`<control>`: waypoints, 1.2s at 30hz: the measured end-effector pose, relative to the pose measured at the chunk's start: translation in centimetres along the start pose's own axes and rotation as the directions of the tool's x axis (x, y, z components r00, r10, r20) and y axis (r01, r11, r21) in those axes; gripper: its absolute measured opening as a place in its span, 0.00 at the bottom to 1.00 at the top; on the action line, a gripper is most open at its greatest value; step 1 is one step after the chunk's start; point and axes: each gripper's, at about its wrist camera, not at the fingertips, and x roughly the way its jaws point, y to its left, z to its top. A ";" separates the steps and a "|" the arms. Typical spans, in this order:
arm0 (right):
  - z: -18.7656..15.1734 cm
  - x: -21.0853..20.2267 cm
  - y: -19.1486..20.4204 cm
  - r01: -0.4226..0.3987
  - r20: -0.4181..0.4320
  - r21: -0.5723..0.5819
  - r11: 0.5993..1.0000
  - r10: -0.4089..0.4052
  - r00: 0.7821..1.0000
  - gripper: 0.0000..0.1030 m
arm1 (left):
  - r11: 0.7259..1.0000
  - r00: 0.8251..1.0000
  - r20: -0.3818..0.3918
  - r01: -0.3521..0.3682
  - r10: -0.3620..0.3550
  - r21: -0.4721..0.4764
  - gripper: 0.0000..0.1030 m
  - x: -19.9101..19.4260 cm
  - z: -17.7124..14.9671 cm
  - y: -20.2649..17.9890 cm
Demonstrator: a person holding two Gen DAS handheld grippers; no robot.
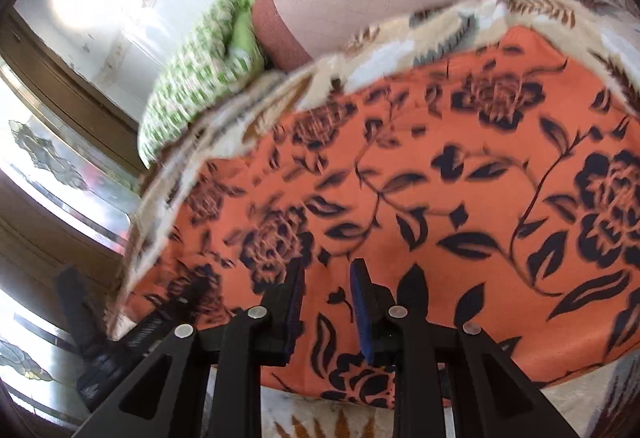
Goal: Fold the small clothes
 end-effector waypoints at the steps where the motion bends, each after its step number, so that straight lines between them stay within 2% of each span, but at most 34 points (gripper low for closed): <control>1: -0.3 1.4 -0.2 0.009 -0.075 -0.005 1.000 -0.010 0.997 0.27 | 1.000 1.000 0.018 -0.004 0.003 0.030 0.20 -0.6 0.2 -0.6; 4: -0.2 1.0 0.6 0.021 -0.073 -0.106 0.994 -0.029 0.997 0.27 | 0.994 0.998 0.054 -0.015 0.009 0.106 0.20 -2.2 1.0 -2.8; 5: 0.0 0.7 0.3 0.006 -0.087 -0.093 0.996 -0.014 0.996 0.27 | 0.991 0.998 0.064 -0.015 0.006 0.132 0.20 -2.8 1.3 -3.7; 7: 0.6 0.1 -1.3 -0.052 -0.101 0.009 0.999 0.053 0.994 0.26 | 0.984 0.997 0.077 -0.014 0.001 0.178 0.20 -3.8 1.9 -5.7; 8: 1.1 -0.5 -2.8 -0.092 -0.083 0.098 0.991 0.101 0.991 0.26 | 0.979 0.997 0.081 -0.005 -0.011 0.201 0.20 -4.2 2.2 -6.8; 10: 1.8 -2.4 -5.2 -0.109 -0.002 0.193 0.975 0.111 0.994 0.26 | 0.967 0.995 0.089 0.013 -0.036 0.253 0.20 -4.9 2.5 -9.1; 12: 2.5 -4.4 -6.9 -0.106 0.074 0.223 0.969 0.092 0.993 0.28 | 0.950 0.995 0.089 0.013 -0.043 0.312 0.19 -5.3 2.5 -11.6; 16: 3.4 -8.9 -11.3 -0.183 0.236 0.307 0.934 0.111 0.965 0.27 | 0.915 0.996 0.054 0.041 -0.068 0.401 0.19 -4.7 2.0 -17.2; 19: 3.5 -11.8 -15.0 -0.206 0.333 0.392 0.897 0.070 0.940 0.27 | 0.891 0.996 0.012 0.069 -0.084 0.450 0.19 -3.1 1.0 -22.0; 21: 3.0 -13.6 -18.0 -0.256 0.397 0.462 0.849 0.060 0.916 0.27 | 0.868 0.996 -0.024 0.090 -0.090 0.488 0.19 -1.7 -0.2 -25.1; 22: 2.8 -14.3 -19.1 -0.287 0.422 0.490 0.823 0.064 0.904 0.27 | 0.850 0.995 -0.053 0.103 -0.088 0.516 0.19 -0.6 -1.1 -27.0; 24: 2.4 -15.6 -21.6 -0.355 0.470 0.545 0.759 0.074 0.879 0.27 | 0.834 0.987 -0.134 0.145 -0.086 0.533 0.19 1.9 -3.1 -30.1; 26: 2.0 -16.6 -23.4 -0.409 0.520 0.584 0.701 0.063 0.852 0.27 | 0.820 0.981 -0.192 0.135 -0.031 0.556 0.20 4.4 -5.5 -32.4; 28: 1.7 -17.4 -24.7 -0.456 0.556 0.600 0.657 0.068 0.829 0.27 | 0.794 0.983 -0.181 0.100 0.013 0.600 0.22 5.4 -7.0 -33.5; 29: 1.8 -17.6 -25.2 -0.464 0.554 0.606 0.646 0.076 0.829 0.27 | 0.786 0.985 -0.175 0.099 0.011 0.610 0.24 5.3 -7.2 -33.5; 31: 2.5 -17.2 -25.3 -0.456 0.516 0.607 0.652 0.113 0.849 0.28 | 0.775 0.978 -0.206 0.156 -0.034 0.612 0.41 4.6 -6.8 -33.3; 32: 2.9 -16.8 -24.9 -0.462 0.499 0.598 0.655 0.147 0.854 0.32 | 0.769 0.965 -0.251 0.221 -0.081 0.600 0.52 4.1 -6.3 -32.7; 35: 4.0 -15.5 -23.2 -0.493 0.449 0.561 0.665 0.257 0.856 0.82 | 0.760 0.939 -0.298 0.320 -0.174 0.565 0.55 1.7 -5.2 -30.7; 36: 4.1 -15.1 -22.7 -0.502 0.438 0.552 0.666 0.281 0.854 0.82 | 0.757 0.937 -0.282 0.335 -0.206 0.561 0.59 0.3 -4.8 -29.5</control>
